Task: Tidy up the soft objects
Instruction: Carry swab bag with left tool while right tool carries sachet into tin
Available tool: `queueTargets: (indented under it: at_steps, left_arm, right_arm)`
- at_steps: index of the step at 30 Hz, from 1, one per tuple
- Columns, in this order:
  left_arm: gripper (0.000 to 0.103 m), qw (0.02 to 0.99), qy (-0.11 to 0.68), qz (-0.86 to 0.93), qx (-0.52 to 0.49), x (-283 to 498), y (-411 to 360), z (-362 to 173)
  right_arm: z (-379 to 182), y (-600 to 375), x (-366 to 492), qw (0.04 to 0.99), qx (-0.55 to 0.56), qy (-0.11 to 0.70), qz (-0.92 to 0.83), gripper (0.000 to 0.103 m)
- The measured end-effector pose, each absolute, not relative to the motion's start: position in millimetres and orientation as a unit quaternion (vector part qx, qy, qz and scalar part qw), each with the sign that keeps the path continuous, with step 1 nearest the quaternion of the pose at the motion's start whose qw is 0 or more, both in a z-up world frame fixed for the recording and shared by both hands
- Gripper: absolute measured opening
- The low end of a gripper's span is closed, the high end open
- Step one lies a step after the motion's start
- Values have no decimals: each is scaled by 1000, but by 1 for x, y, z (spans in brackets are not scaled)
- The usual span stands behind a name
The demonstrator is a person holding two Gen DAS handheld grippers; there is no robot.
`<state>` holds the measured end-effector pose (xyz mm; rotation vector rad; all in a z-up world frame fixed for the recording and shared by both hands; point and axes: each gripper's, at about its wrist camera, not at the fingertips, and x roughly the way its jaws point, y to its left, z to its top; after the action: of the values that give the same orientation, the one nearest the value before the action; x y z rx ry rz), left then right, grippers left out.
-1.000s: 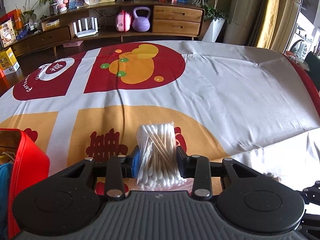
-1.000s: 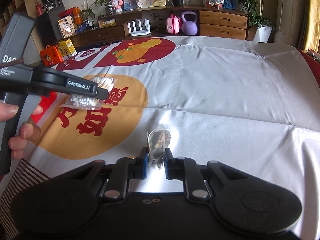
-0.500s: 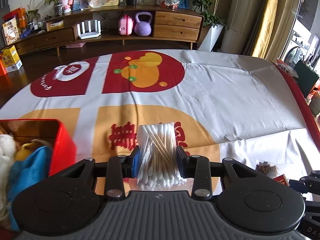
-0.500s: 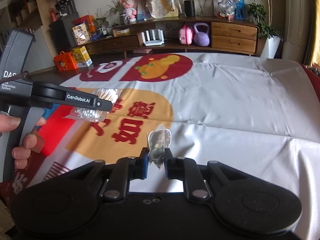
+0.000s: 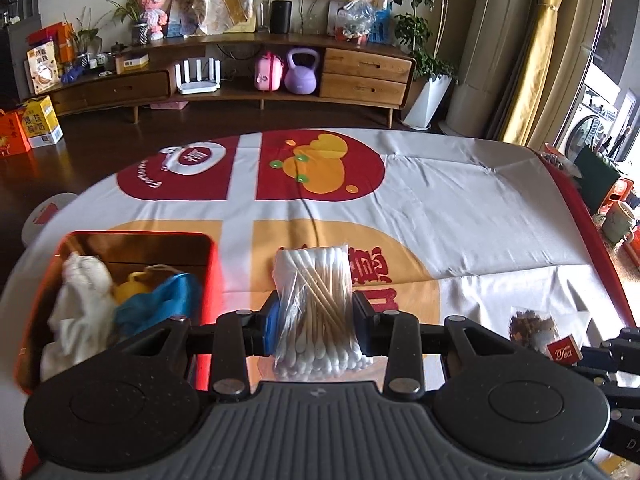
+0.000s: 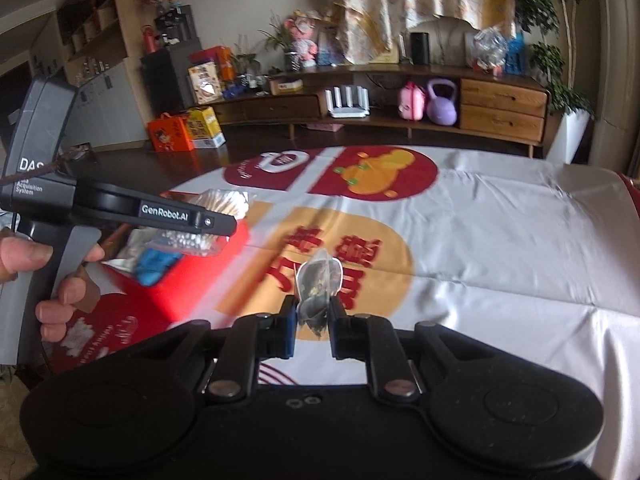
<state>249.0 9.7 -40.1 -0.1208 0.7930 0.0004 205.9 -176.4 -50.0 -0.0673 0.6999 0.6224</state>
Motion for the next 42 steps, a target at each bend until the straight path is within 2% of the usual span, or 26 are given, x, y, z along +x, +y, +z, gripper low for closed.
queueTargets:
  at_steps: [21,42]
  left_arm:
    - [36,927,366,40,-78,168,103,-2]
    - [36,908,399,80,-99,170,179,-46]
  right_arm:
    - [-21,-71,173,868,-60,315,379,15]
    - [-49,29,226,840,-94,344,409,15]
